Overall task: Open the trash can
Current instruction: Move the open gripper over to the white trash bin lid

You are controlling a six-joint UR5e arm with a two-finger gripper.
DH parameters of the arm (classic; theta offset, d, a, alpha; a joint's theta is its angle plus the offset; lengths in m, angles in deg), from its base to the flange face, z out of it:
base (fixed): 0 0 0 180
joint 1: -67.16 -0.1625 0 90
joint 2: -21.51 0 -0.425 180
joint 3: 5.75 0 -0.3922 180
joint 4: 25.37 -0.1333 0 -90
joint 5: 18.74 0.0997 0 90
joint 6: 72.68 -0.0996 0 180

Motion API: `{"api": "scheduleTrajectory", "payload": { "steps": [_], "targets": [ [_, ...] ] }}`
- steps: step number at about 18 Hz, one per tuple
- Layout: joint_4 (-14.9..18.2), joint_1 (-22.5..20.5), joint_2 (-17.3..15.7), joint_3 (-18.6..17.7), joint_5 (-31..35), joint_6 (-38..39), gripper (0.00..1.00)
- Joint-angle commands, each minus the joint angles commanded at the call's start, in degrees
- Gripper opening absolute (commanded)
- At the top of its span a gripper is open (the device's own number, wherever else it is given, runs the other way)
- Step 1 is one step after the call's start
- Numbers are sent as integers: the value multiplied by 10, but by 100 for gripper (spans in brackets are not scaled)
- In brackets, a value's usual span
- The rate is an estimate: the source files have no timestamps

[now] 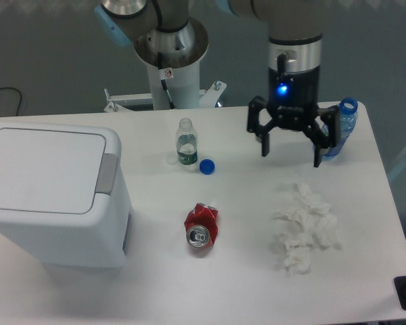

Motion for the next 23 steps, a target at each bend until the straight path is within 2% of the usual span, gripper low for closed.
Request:
{"api": "scheduleTrajectory", "payload": {
  "steps": [2,7,13,18,23],
  "targets": [
    [1,14,-3,-1,-1,24,100],
    [1,62,-18,-21,-1,177,100],
    [1,101,-27,-19,-13,268,100],
    [0,132,-25,-19,-14,304,100],
    [0,156,-20,-20,-13,309,100]
  ]
}}
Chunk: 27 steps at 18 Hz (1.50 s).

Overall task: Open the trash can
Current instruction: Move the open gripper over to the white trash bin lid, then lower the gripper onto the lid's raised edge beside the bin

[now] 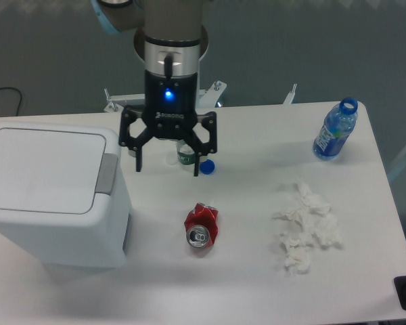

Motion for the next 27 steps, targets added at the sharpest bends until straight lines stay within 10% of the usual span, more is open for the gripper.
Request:
{"api": "scheduleTrajectory", "payload": {
  "steps": [27],
  "targets": [
    [-2,23,6,-25,1,-7,100]
  ]
}}
